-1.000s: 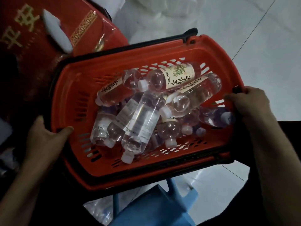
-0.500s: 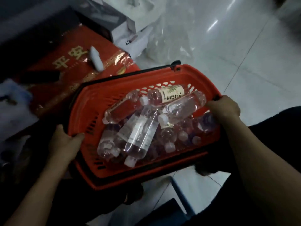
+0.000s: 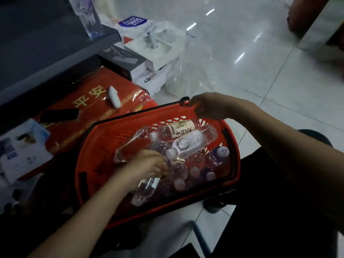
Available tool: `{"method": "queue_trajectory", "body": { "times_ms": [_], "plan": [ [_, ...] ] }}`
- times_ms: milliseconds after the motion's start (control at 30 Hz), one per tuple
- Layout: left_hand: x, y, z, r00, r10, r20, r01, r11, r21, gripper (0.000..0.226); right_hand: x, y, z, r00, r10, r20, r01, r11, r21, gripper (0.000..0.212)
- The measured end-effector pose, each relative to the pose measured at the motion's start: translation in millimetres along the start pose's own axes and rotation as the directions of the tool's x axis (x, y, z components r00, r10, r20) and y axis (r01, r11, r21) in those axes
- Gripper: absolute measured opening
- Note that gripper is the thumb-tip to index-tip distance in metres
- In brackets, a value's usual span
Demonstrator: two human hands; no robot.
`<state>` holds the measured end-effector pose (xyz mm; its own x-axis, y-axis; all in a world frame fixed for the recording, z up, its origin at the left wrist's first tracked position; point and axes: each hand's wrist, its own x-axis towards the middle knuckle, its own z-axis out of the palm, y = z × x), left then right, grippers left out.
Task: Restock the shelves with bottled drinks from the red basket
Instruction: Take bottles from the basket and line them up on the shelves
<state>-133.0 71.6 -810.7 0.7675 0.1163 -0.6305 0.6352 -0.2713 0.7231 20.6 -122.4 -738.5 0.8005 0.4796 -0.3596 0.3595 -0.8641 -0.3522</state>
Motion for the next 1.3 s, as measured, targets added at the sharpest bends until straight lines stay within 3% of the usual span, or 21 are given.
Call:
{"method": "queue_trajectory", "body": {
  "times_ms": [67,167,267,367,433,533,567,600,667,733,800,867,933,967,1033,1067,1133,1200,1300],
  "plan": [
    [15.0,5.0,38.4,0.989,-0.080,0.121,0.099,0.983,-0.155,0.012,19.3,2.0,8.6,0.978,-0.031,0.208,0.047,0.996,-0.070,0.057],
    [36.1,6.8,67.2,0.989,-0.145,-0.037,0.128,0.949,-0.287,0.017,40.3,10.2,41.5,0.877,0.057,0.476,0.099,0.950,-0.297,0.085],
    [39.8,-2.1,71.2,0.983,-0.147,-0.110,0.109,0.949,-0.296,0.017,47.7,19.4,79.5,0.926,0.008,0.378,0.188,0.857,-0.479,0.109],
    [33.8,-5.7,70.8,0.995,-0.041,-0.088,0.019,0.971,-0.237,0.023,51.7,30.0,90.9,0.948,-0.131,0.291,0.260,0.847,-0.464,0.109],
    [36.1,-8.4,62.4,0.996,0.010,-0.088,-0.026,0.981,-0.190,0.033,55.2,32.2,77.9,0.933,-0.198,0.301,0.299,0.893,-0.337,0.095],
    [32.9,-10.6,36.8,0.979,0.142,-0.148,-0.164,0.975,-0.151,0.017,55.1,24.6,53.7,0.926,-0.240,0.292,0.266,0.962,-0.052,0.089],
    [32.4,-11.8,25.7,0.973,0.190,-0.132,-0.210,0.963,-0.166,0.038,52.5,17.8,48.3,0.918,-0.254,0.304,0.223,0.965,0.135,0.087],
    [32.8,-12.2,12.9,0.965,0.252,-0.071,-0.261,0.945,-0.195,0.060,49.1,9.0,43.9,0.896,-0.302,0.327,0.185,0.921,0.343,0.083],
    [33.8,-6.2,-11.0,0.915,0.395,0.077,-0.354,0.882,-0.312,0.080,45.7,-8.0,39.8,0.825,-0.448,0.344,0.135,0.749,0.649,0.071],
    [37.8,-3.5,-30.8,0.867,0.469,0.165,-0.380,0.839,-0.390,0.084,49.1,-21.0,36.8,0.769,-0.535,0.349,0.150,0.682,0.716,0.054],
    [41.8,-9.9,-41.8,0.888,0.430,0.163,-0.326,0.838,-0.437,0.094,57.0,-30.1,33.2,0.799,-0.480,0.364,0.155,0.747,0.646,0.047],
    [43.5,-16.4,-43.6,0.919,0.373,0.128,-0.281,0.847,-0.452,0.097,67.5,-29.3,33.6,0.776,-0.470,0.422,0.135,0.776,0.616,0.048],
    [41.5,-19.9,-40.0,0.931,0.358,0.069,-0.288,0.838,-0.464,0.085,76.4,-22.2,37.6,0.780,-0.418,0.466,0.066,0.796,0.602,0.058],
    [41.4,-21.2,-38.2,0.938,0.344,0.038,-0.283,0.825,-0.488,0.079,81.6,-15.7,42.2,0.829,-0.337,0.446,0.032,0.825,0.564,0.063],
    [43.1,-24.0,-37.7,0.957,0.291,-0.014,-0.246,0.780,-0.575,0.080,87.3,-3.0,51.4,0.940,-0.159,0.301,0.046,0.936,0.349,0.068],
    [44.2,-25.2,-39.7,0.965,0.261,-0.039,-0.229,0.756,-0.614,0.082,87.9,0.2,59.3,0.966,-0.124,0.225,0.089,0.983,0.161,0.070],
    [47.7,-25.3,-46.4,0.973,0.220,-0.075,-0.216,0.734,-0.644,0.081,86.8,1.2,80.3,0.969,-0.157,0.192,0.186,0.972,-0.144,0.079],
    [48.9,-24.4,-52.1,0.982,0.184,-0.052,-0.170,0.714,-0.679,0.078,89.2,1.4,93.1,0.973,-0.174,0.151,0.210,0.940,-0.269,0.084],
    [48.7,-27.5,-54.5,0.989,0.134,0.066,-0.035,0.639,-0.768,0.087,95.2,6.7,98.2,0.981,-0.150,0.120,0.184,0.918,-0.352,0.076]
  ]
}}
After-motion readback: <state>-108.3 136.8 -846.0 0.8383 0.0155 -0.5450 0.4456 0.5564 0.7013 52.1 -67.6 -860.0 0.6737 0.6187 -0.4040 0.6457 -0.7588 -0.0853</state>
